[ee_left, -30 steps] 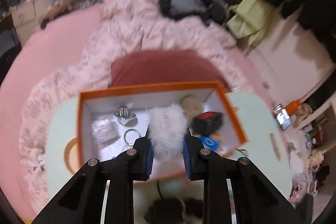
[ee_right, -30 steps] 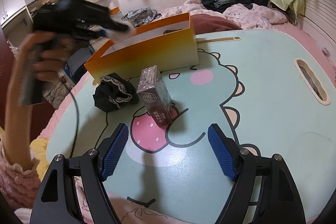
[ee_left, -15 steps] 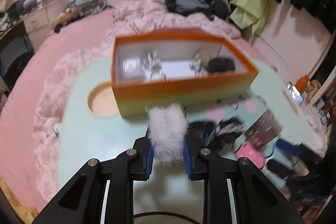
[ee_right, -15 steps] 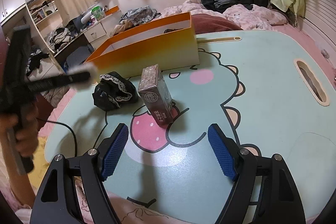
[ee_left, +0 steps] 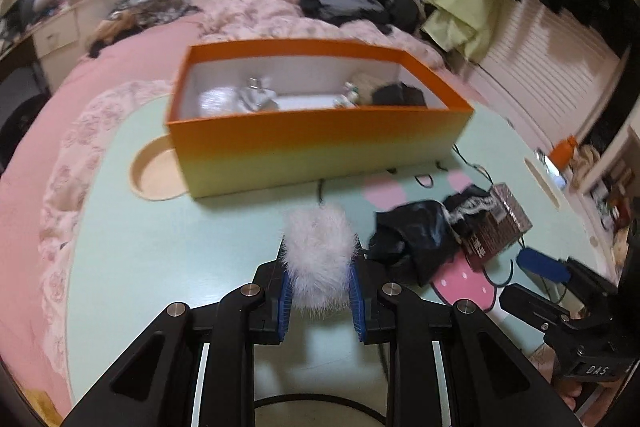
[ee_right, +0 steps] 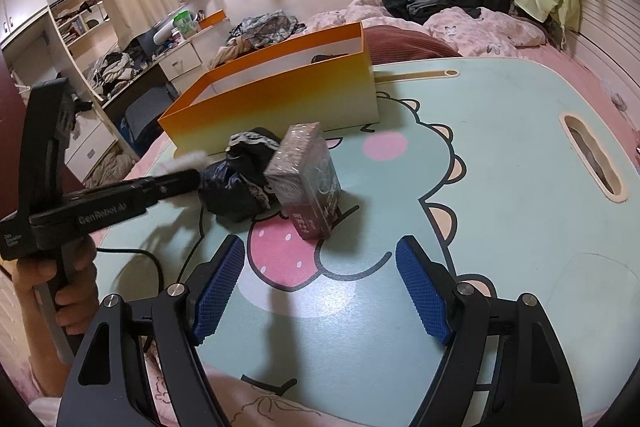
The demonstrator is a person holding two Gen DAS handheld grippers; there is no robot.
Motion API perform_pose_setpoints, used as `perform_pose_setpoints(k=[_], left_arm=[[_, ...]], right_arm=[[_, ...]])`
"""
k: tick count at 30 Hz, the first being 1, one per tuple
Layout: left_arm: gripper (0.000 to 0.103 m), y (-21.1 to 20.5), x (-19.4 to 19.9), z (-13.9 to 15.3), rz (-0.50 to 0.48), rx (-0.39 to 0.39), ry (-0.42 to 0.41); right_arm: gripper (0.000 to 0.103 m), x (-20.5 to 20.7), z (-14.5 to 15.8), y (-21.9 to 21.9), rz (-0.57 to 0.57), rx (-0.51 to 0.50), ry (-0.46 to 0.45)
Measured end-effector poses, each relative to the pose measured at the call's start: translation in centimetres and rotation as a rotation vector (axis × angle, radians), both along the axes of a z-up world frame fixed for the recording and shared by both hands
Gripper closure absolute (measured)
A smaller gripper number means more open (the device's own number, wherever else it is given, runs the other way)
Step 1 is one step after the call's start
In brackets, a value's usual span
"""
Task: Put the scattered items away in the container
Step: 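Carry the white pompom out and release it on the table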
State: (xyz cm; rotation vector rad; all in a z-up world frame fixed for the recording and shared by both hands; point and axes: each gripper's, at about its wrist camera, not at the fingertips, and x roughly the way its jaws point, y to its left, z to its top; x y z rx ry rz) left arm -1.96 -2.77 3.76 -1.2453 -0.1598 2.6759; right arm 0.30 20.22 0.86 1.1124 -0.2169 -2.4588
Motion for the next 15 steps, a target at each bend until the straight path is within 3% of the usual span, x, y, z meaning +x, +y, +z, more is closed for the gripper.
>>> perform_pose_setpoints(k=[6,11,15], left_arm=[[0.077,-0.6,0.4,-1.0,0.019,-0.005,-0.006],[0.04,-0.9,1.7,-1.0,-0.006,0.085,0.076],[0.034,-2.3,3.3,-0.7,-0.013,0.171,0.169]], right_arm=[[0.025,0.0,0.0,0.1,0.002,0.002,0.001],[0.025,-0.1,0.5,0.4,-0.007,0.014,0.021],[0.025,-0.6,2.8,1.6,-0.048,0.006,0.083]])
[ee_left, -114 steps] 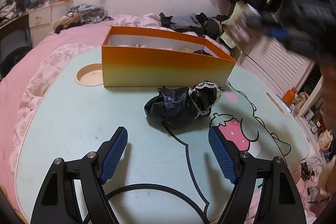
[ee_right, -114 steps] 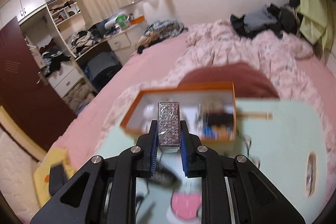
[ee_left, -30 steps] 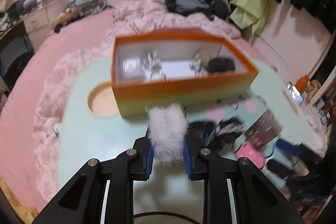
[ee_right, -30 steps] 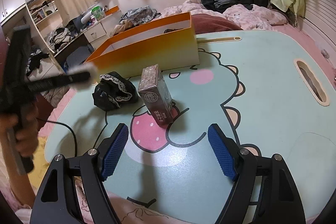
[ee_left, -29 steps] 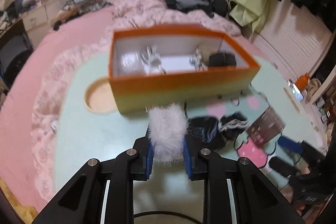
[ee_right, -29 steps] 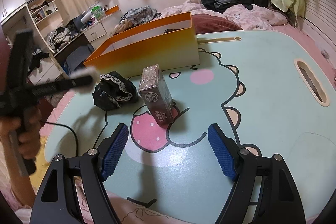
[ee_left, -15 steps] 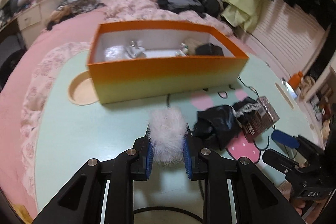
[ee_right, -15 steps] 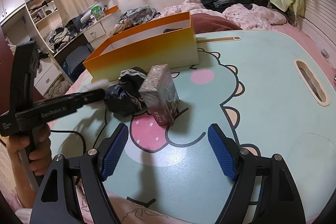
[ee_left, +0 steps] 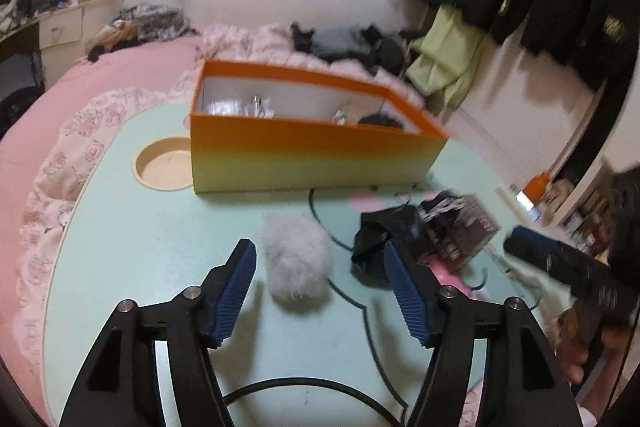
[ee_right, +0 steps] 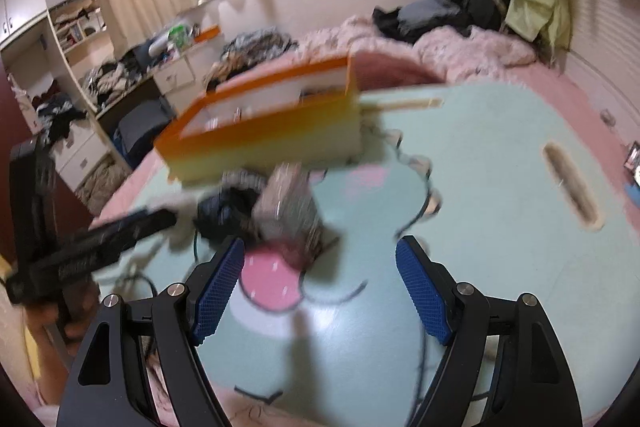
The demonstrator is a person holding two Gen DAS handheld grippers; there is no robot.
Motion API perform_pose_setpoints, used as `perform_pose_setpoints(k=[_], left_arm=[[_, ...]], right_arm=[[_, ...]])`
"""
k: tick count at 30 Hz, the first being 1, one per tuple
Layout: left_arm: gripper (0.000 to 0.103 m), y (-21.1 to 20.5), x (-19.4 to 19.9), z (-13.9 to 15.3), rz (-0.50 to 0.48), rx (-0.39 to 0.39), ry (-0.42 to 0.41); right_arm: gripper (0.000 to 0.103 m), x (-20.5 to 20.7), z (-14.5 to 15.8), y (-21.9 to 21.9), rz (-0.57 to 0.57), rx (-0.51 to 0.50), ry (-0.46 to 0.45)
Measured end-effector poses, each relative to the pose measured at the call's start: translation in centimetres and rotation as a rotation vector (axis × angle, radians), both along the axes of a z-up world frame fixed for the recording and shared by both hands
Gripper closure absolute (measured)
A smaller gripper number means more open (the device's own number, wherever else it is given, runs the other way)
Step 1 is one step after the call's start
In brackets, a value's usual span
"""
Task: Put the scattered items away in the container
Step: 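Carry the white pompom out and release it on the table, then grasp the white figurine keyring inside the box with the right gripper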
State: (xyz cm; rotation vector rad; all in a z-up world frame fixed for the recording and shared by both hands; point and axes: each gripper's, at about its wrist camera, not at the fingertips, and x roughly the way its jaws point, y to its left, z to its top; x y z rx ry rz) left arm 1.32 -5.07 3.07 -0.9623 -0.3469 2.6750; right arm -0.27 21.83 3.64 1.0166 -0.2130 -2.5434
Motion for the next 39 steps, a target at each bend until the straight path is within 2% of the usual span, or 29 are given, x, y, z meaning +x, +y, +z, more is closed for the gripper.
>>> perform_pose_setpoints(k=[3,6,10,12,16,21,25,26,31,35,39], left_arm=[[0.031,-0.8,0.6,-0.1,0.011,0.042,0.017],[0.031,-1.2,1.0,-0.4,0.034,0.064,0.033],[0.031,-0.8,1.7,-0.5,0.023,0.072,0.058],[0.031,-0.7,1.9,-0.5,0.025,0.064,0.062],[0.031,-1.4,2.0,-0.5,0.021,0.11,0.074],[0.031,-2.0,2.1,-1.1,0.016,0.138,0.065],[0.03,-2.4,2.2,-1.3,0.02,0.162,0.062],[0.03,-2.5,2.1,-1.4,0.022,0.168,0.06],[0.029,-3.1,2.3,-1.6,0.031,0.195,0.054],[0.029,-3.1,2.2,-1.7,0.03,0.195,0.051],[0.029,-3.2,2.2,-1.7,0.029,0.196,0.048]], right_arm=[[0.025,-1.1,3.0,0.0,0.013,-0.035,0.047],[0.025,-3.4,6.3,-2.4,0.075,-0.028,0.062],[0.028,-9.0,8.1,-7.9,0.225,-0.007,-0.069],[0.042,-12.4,7.6,-11.6,0.31,0.012,-0.173],[0.046,-17.6,4.2,-17.3,0.356,0.099,-0.372],[0.046,-19.8,-0.3,-20.0,0.36,0.131,-0.544],[0.05,-19.9,-2.4,-21.5,0.367,0.225,-0.574],[0.054,-19.8,-2.2,-21.4,0.362,0.228,-0.551],[0.055,-19.5,-2.0,-20.1,0.343,0.205,-0.532],[0.055,-19.4,-0.3,-17.7,0.307,0.104,-0.476],[0.055,-18.1,3.7,-14.5,0.288,-0.001,-0.378]])
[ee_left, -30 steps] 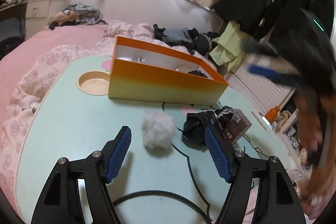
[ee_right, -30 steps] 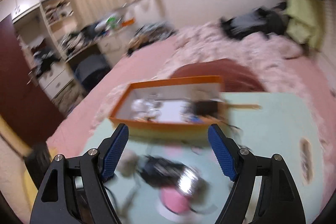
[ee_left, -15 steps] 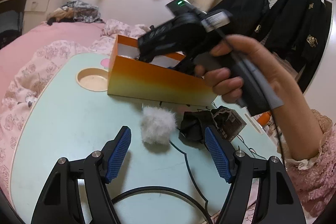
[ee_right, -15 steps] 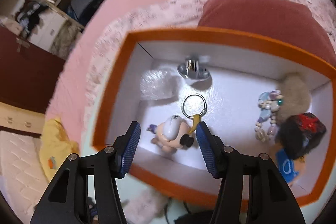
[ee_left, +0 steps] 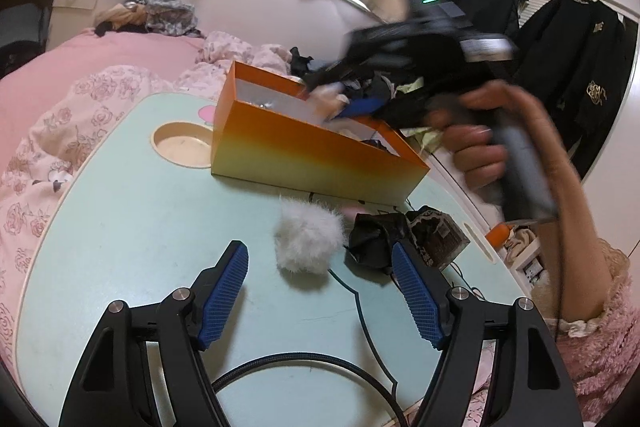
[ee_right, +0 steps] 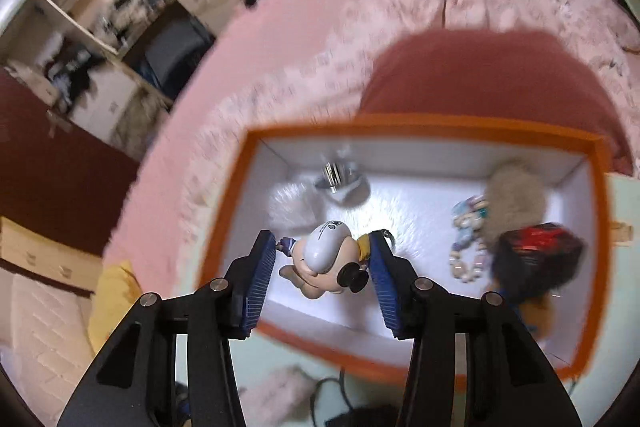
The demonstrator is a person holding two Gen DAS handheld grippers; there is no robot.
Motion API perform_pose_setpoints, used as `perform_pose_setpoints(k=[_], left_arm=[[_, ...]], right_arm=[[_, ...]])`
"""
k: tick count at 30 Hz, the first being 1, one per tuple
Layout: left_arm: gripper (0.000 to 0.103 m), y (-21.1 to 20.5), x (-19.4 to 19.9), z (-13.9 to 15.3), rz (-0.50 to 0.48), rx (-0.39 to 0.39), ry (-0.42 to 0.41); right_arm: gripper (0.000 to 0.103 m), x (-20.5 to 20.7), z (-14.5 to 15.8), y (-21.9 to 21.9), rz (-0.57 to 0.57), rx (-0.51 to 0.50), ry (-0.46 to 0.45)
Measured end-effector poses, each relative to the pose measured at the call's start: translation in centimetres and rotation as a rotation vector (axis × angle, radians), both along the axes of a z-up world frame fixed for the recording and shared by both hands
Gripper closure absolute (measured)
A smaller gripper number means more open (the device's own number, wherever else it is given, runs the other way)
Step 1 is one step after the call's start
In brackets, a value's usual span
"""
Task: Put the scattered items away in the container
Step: 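Grasp the white figurine keyring inside the box with the right gripper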
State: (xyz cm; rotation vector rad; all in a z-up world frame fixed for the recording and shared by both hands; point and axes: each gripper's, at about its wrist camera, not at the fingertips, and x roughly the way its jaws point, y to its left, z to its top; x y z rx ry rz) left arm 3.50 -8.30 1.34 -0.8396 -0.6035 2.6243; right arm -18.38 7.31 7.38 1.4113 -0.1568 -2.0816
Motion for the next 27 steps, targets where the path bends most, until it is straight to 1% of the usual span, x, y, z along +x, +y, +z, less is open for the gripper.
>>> perform_pose_setpoints(k=[3,6,9,11,13,15,17,19,22,27], left_arm=[[0.029,-0.1,0.0,0.0,-0.001,-0.001,-0.006],[0.029,-0.2,0.0,0.0,-0.002,-0.004,-0.006],[0.029,-0.3,0.0,0.0,-0.001,-0.005,-0.012],[0.029,-0.4,-0.1,-0.1,-0.001,-0.007,-0.015],[0.029,-0.4,-0.1,-0.1,-0.003,-0.013,-0.019],[0.029,-0.2,-0.2,-0.1,-0.005,-0.018,-0.021],[0.029,-0.1,-0.3,-0.1,-0.008,-0.024,-0.022],[0.029,0.2,-0.3,0.0,-0.013,-0.036,-0.022],[0.029,0.5,-0.2,0.1,-0.016,-0.051,-0.022],[0.029,0.8,-0.1,0.1,-0.019,-0.059,-0.021]], right_arm=[[0.055,2.1,3.6,2.7,-0.02,-0.074,0.08],[0.055,4.6,6.5,5.3,-0.041,-0.127,0.16],[0.054,6.9,7.8,7.8,-0.072,-0.137,0.236],[0.054,8.2,7.6,9.5,-0.102,-0.123,0.27],[0.054,9.3,6.8,10.9,-0.142,-0.064,0.3],[0.054,10.6,5.1,12.2,-0.186,0.04,0.321],[0.054,11.2,3.1,12.7,-0.207,0.117,0.314],[0.054,11.5,0.8,13.2,-0.21,0.151,0.276],[0.054,12.1,-1.8,13.2,-0.204,0.174,0.227],[0.054,12.8,-4.4,12.2,-0.172,0.167,0.182]])
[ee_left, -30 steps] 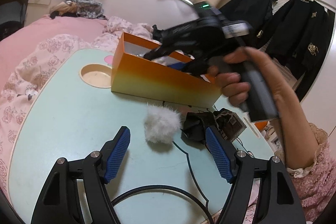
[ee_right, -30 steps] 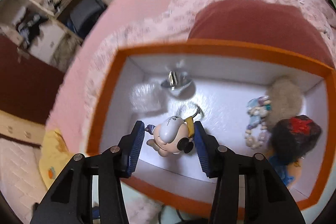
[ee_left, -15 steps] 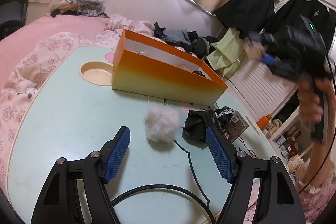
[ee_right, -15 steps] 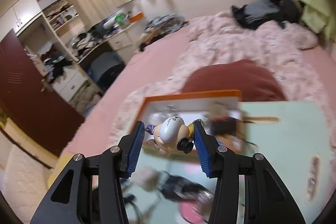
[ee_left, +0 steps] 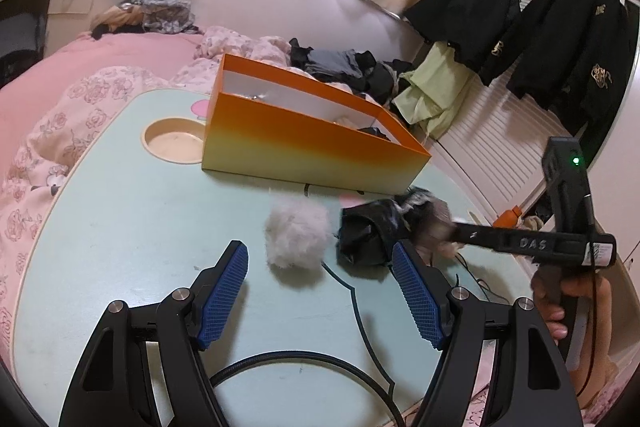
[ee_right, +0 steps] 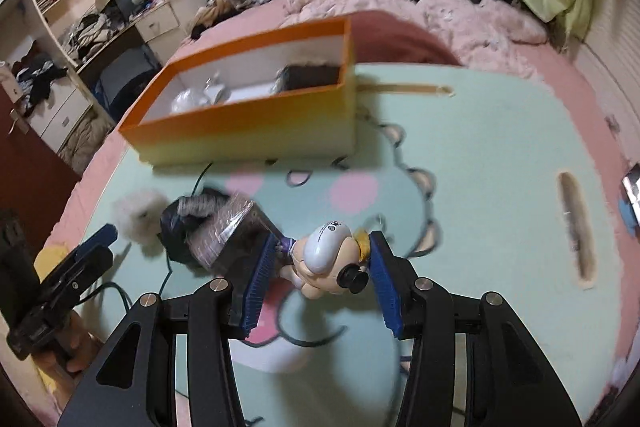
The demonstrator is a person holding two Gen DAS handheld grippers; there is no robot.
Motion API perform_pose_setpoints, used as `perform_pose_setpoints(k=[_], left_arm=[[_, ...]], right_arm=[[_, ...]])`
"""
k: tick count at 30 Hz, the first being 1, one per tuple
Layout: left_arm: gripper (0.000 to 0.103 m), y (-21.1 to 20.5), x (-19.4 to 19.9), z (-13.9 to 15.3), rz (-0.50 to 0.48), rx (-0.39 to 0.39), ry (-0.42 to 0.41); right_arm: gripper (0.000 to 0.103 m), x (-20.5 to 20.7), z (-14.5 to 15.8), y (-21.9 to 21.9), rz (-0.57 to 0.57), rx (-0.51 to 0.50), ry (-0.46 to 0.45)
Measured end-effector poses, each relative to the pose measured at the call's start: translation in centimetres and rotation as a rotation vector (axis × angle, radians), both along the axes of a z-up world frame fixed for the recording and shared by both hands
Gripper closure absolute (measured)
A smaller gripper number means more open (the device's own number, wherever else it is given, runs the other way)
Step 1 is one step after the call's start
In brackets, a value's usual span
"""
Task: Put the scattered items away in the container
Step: 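Grasp the white figurine keyring inside the box with the right gripper, then lower the figurine keyring onto the table and open the right gripper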
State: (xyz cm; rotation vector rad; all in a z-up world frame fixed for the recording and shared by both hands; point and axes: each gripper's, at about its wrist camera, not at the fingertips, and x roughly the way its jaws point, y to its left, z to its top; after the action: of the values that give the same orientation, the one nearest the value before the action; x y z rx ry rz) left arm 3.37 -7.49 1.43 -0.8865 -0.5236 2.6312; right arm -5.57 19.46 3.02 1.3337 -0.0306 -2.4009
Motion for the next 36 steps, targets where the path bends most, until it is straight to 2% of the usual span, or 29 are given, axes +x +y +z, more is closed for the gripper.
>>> perform_pose_setpoints(k=[3,8,10,13,15,18,20,22,24,26,29,33,36], left_arm=[[0.029,0.0,0.1,0.1,0.0,0.001,0.004],[0.029,-0.2,0.0,0.1,0.005,0.013,0.0],[0.029,-0.4,-0.2,0.2,0.01,0.013,-0.01],[0.029,-0.5,-1.1,1.1,0.015,-0.005,-0.075],[0.029,-0.6,-1.4,2.6,0.012,-0.016,-0.064],[0.029,-0.4,-2.7,5.3,0.044,-0.11,-0.059],[0.031,0.1,-5.7,7.2,0.052,-0.22,-0.139],[0.039,0.5,-8.4,8.3,0.041,-0.265,-0.192],[0.043,1.2,-11.8,9.2,0.008,-0.305,-0.239],[0.047,2.0,-15.2,9.3,0.006,-0.371,-0.299],[0.047,2.9,-18.4,8.7,0.019,-0.471,-0.345],[0.047,3.2,-20.5,7.0,0.055,-0.55,-0.405],[0.047,3.7,-21.0,5.8,0.045,-0.595,-0.43]], right_arm=[[0.054,0.1,-0.1,-1.3,0.025,-0.007,0.002],[0.054,1.1,0.5,-1.0,0.007,0.001,0.075],[0.054,1.8,0.7,-0.3,0.006,-0.037,0.09],[0.054,3.0,0.5,0.6,-0.012,-0.108,0.103],[0.054,3.9,0.1,0.7,-0.01,-0.142,0.108],[0.054,4.8,-0.1,0.3,-0.004,-0.186,0.13],[0.054,5.1,-0.2,0.1,0.01,-0.223,0.145],[0.054,5.1,-0.1,-0.2,0.026,-0.235,0.141],[0.054,5.3,0.1,-0.4,0.026,-0.229,0.159],[0.054,5.6,0.2,-0.3,0.022,-0.228,0.172],[0.054,5.2,-0.1,-0.1,0.012,-0.211,0.161],[0.054,4.0,-0.8,0.2,-0.029,-0.173,0.135],[0.051,3.8,-0.8,1.0,-0.066,-0.195,0.134]])
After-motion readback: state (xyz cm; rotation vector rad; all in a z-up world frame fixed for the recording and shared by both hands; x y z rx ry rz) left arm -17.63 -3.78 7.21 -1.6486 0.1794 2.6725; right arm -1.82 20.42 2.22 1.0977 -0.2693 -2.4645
